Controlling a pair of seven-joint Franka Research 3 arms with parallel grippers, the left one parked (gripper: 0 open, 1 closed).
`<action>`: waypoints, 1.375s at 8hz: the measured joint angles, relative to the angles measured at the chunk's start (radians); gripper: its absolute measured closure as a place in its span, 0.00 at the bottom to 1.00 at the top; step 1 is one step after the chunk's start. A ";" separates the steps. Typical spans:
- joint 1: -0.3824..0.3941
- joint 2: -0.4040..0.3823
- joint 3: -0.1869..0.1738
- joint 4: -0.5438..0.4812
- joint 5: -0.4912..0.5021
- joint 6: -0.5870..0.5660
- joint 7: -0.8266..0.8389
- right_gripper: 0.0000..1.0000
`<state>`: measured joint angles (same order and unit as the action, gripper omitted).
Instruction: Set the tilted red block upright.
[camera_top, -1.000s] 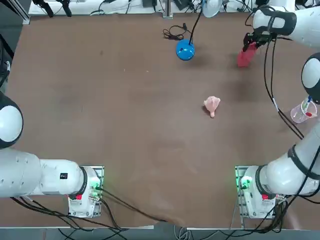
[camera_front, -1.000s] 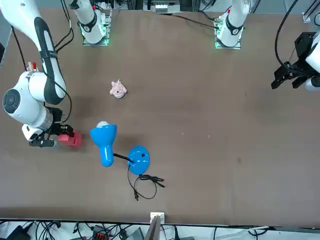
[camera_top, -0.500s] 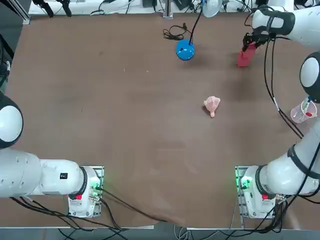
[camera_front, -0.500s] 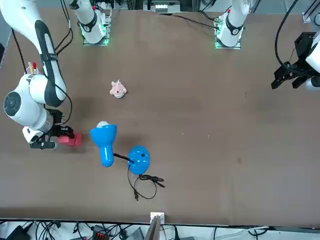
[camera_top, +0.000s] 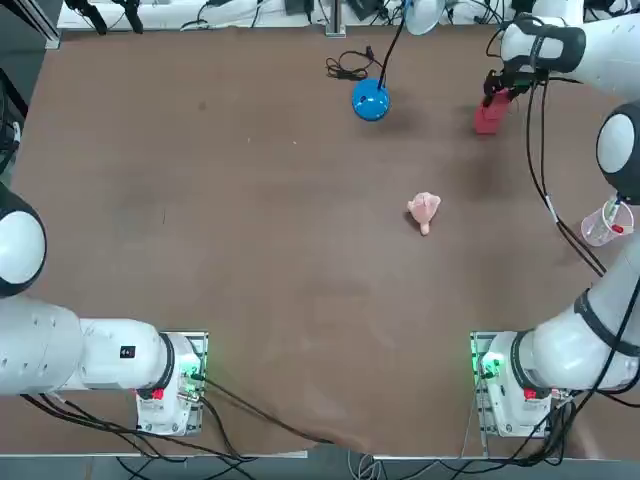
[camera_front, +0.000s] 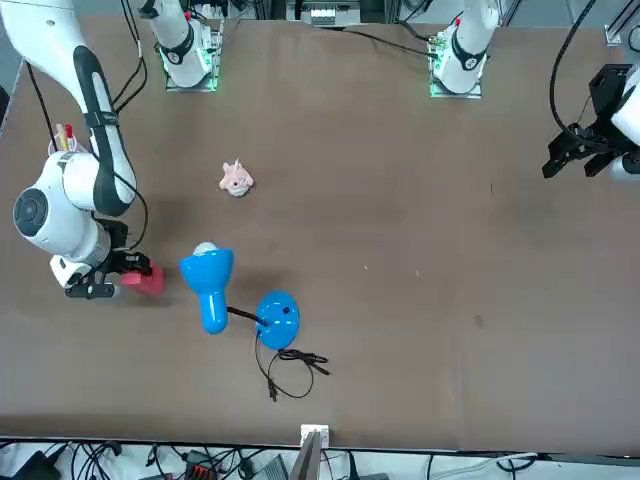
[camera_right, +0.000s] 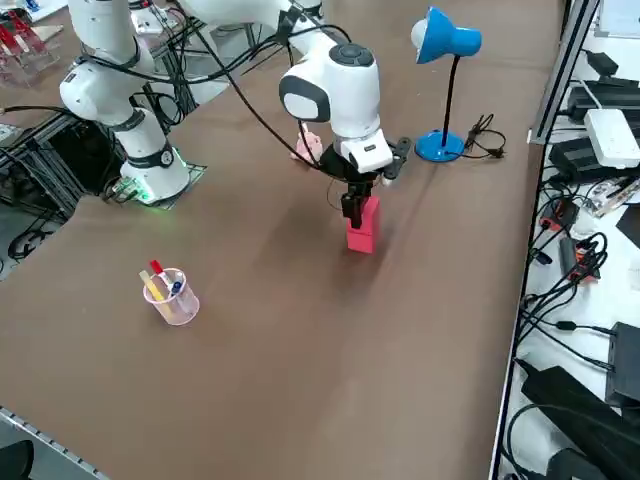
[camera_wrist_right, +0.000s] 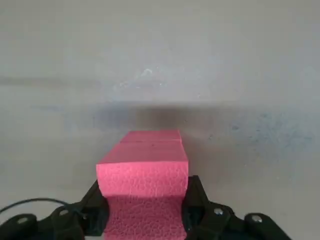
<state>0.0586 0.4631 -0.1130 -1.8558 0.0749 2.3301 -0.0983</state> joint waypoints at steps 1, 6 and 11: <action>0.000 0.000 0.000 0.000 0.000 0.000 0.000 0.28; 0.000 0.000 0.000 0.004 0.000 0.000 -0.002 0.28; 0.000 0.008 0.000 0.006 0.000 -0.003 -0.006 0.28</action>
<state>0.0588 0.4709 -0.1127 -1.8500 0.0746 2.3270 -0.1042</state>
